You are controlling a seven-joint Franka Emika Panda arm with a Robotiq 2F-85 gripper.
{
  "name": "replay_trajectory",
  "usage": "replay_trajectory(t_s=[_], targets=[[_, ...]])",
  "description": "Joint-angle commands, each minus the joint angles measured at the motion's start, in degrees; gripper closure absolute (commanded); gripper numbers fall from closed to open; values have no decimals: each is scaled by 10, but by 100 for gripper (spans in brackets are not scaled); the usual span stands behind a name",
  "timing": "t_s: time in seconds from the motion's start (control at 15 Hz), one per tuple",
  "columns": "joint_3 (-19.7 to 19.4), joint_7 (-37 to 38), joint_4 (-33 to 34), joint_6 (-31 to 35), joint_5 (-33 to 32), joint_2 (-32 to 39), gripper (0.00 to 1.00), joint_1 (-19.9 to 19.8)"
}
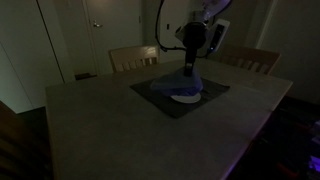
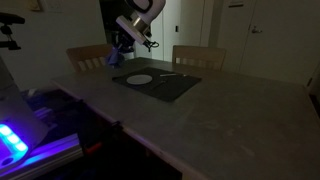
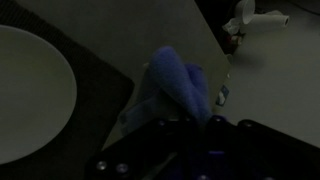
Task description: Use the towel to wipe the plate
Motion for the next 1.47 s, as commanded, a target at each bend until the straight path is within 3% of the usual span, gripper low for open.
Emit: replay_trajectory(t_s=[0.0, 0.47, 0.6, 0.93, 1.13, 1.4], targets=[[-22, -19, -57, 33, 11, -18, 98, 21], [-46, 28, -129, 201, 12, -32, 98, 34], [-43, 35, -146, 240, 44, -40, 98, 27], [-40, -5, -187, 335, 197, -78, 98, 31], [-45, -16, -201, 347, 226, -89, 98, 41], [-47, -20, -213, 299, 207, -82, 98, 48]])
